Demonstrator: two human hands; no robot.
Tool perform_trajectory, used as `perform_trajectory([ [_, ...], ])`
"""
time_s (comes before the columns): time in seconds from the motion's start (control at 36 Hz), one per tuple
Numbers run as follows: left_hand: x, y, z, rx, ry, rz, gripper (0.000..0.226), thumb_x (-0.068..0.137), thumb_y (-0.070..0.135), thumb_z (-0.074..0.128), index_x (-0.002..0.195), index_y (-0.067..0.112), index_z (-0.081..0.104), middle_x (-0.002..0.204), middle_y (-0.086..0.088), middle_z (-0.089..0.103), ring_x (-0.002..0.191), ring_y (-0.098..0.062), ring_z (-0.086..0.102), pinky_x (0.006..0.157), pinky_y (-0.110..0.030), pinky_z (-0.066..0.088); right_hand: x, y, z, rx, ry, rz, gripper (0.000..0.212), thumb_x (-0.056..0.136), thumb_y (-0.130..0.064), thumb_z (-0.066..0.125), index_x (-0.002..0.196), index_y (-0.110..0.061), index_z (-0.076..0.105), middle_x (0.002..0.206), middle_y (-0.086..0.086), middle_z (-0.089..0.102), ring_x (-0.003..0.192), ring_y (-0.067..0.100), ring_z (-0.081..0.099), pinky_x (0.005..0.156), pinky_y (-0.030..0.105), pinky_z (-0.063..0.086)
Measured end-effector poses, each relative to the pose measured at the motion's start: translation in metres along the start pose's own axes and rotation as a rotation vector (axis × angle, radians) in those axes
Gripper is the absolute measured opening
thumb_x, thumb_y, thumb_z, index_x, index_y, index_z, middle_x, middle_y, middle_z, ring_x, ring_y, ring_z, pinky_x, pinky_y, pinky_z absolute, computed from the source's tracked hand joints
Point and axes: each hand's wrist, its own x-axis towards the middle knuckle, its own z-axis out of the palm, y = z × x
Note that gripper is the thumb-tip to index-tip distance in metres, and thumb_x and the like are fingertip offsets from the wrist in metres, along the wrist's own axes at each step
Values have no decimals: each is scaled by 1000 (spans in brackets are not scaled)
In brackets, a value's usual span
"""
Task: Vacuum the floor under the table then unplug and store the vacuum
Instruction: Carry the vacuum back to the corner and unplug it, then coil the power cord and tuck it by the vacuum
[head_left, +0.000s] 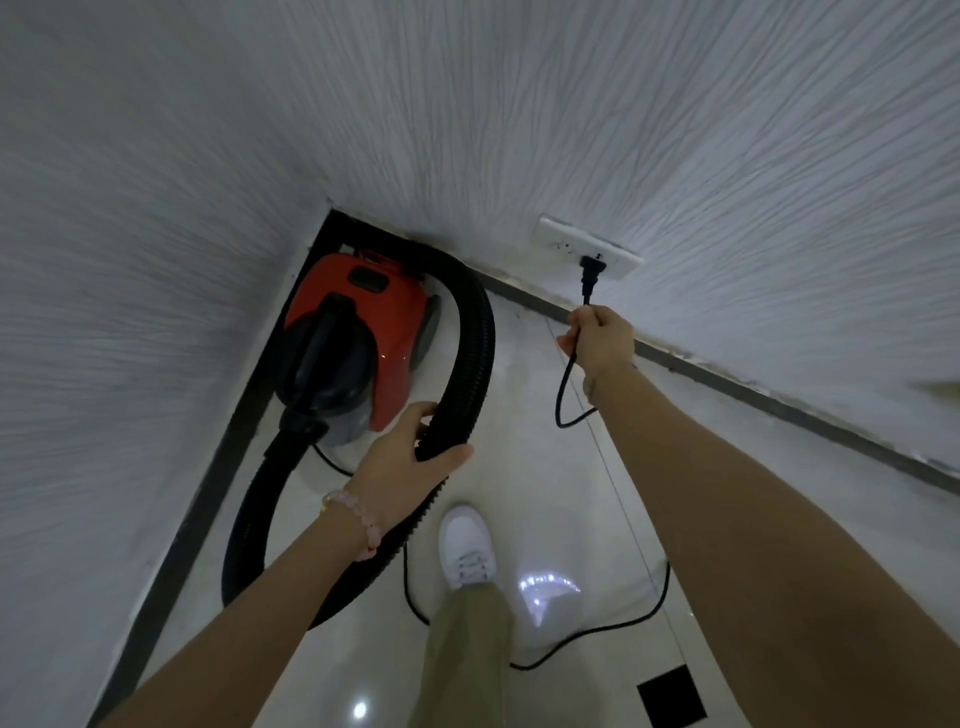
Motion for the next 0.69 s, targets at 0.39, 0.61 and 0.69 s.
perform_trajectory([
  [0.39, -5, -8, 1, 46, 25, 34, 50, 85, 38, 64, 129, 27, 44, 99, 14, 59, 80, 0, 59, 56, -3, 46, -109, 124, -29, 100, -67, 196, 18, 96, 0, 44, 88, 1, 61, 59, 8, 53, 55, 17, 52, 63, 25, 53],
  [0.61, -23, -21, 3, 311, 37, 119, 57, 85, 38, 64, 134, 20, 40, 105, 6, 60, 80, -4, 57, 66, -17, 48, -134, 108, -68, -57, -179, -25, 21, 99, -14, 46, 97, -9, 67, 62, 1, 54, 61, 12, 53, 68, 21, 50],
  [0.69, -41, -20, -2, 396, 34, 130, 55, 87, 33, 63, 134, 16, 39, 119, -8, 60, 98, -20, 59, 84, -32, 52, -156, 105, -84, -78, -195, -49, 23, 99, -14, 46, 105, -9, 68, 65, 1, 54, 66, 13, 51, 76, 27, 49],
])
